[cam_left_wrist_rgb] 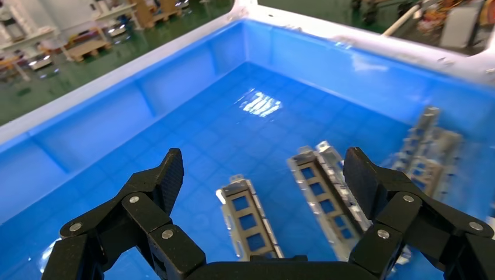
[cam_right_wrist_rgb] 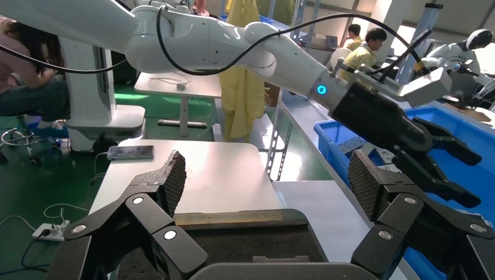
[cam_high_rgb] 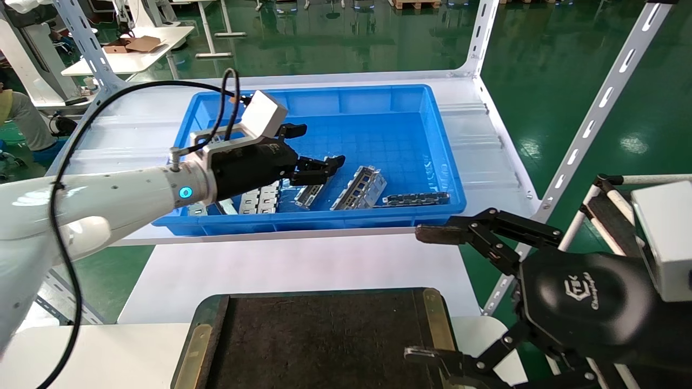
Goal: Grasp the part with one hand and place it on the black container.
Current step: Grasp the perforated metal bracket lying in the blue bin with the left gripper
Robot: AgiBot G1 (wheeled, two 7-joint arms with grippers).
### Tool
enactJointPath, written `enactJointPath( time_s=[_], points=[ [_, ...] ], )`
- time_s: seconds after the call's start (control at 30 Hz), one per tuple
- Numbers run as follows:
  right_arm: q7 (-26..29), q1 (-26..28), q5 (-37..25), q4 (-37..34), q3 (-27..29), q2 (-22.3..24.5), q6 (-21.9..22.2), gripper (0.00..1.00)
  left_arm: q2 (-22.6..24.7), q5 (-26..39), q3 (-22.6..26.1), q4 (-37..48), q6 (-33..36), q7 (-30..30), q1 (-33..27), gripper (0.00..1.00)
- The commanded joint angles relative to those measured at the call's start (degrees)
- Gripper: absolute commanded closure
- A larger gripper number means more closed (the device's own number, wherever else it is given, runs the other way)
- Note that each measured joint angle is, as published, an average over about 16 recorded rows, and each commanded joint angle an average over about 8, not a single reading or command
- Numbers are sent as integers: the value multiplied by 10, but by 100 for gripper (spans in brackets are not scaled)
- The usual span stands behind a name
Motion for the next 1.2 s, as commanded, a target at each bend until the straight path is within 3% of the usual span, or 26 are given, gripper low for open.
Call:
enactJointPath(
  time_s=[0.03,0.4,0.47,0.67,0.7,0.77,1.2],
  points=[
    [0,0,0,0,0,0,0,0,16,7,2,29,-14,11,-10,0],
    [0,0,0,0,0,0,0,0,68,12,1,152,-66,69,-39,0],
    [0,0,0,0,0,0,0,20,73,8,-1,167,-71,77,-42,5],
    [0,0,0,0,0,0,0,94,80,-4,-5,198,-74,95,-49,78],
    [0,0,0,0,0,0,0,100,80,-6,-6,201,-73,97,-50,90],
    [0,0,0,0,0,0,0,100,81,-11,-6,207,-72,101,-50,100],
    [0,0,0,0,-1,0,0,100,85,-29,1,225,-79,111,-47,100]
  ],
)
